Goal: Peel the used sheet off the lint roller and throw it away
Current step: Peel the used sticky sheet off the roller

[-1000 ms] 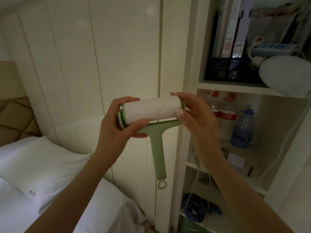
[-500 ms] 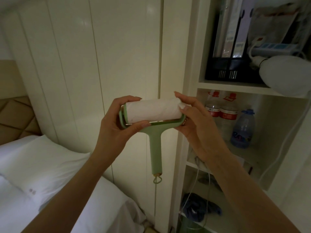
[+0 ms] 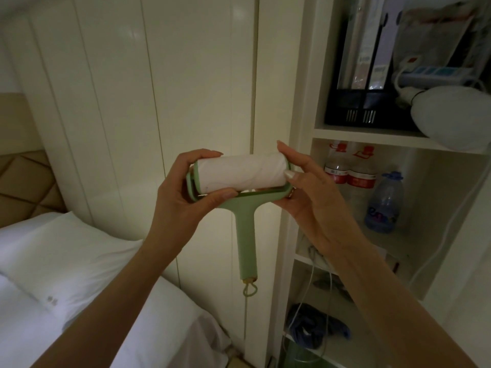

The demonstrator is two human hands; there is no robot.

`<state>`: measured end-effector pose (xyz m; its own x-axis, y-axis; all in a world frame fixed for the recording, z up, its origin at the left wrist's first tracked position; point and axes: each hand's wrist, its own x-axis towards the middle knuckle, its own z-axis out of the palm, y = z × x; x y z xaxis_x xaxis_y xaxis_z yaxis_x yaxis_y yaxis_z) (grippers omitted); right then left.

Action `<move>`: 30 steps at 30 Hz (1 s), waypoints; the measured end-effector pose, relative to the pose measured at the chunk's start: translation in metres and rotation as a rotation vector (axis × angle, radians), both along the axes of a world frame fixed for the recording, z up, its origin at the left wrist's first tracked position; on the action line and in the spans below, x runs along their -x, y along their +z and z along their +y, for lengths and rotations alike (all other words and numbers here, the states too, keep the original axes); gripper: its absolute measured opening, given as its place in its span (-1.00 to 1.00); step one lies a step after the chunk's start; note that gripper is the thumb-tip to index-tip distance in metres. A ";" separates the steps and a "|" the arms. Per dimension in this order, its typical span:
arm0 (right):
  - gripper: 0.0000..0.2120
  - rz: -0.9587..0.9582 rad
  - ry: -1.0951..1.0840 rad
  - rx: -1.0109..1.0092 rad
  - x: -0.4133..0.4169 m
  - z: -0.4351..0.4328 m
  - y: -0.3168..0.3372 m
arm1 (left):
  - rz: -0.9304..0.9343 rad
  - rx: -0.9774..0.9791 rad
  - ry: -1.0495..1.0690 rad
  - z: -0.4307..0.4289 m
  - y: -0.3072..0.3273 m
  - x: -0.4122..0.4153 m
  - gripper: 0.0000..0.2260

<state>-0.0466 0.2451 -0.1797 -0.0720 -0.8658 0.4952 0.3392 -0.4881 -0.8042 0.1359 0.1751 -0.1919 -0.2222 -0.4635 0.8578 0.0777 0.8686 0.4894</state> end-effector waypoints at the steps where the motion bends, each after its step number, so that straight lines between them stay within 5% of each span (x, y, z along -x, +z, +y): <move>1: -0.67 -0.002 0.008 0.000 0.000 0.000 0.000 | -0.001 -0.002 0.002 0.000 0.000 0.000 -0.59; 30: -0.71 -0.061 -0.007 -0.037 -0.008 0.005 0.004 | 0.000 0.043 0.046 0.005 0.000 -0.001 -0.57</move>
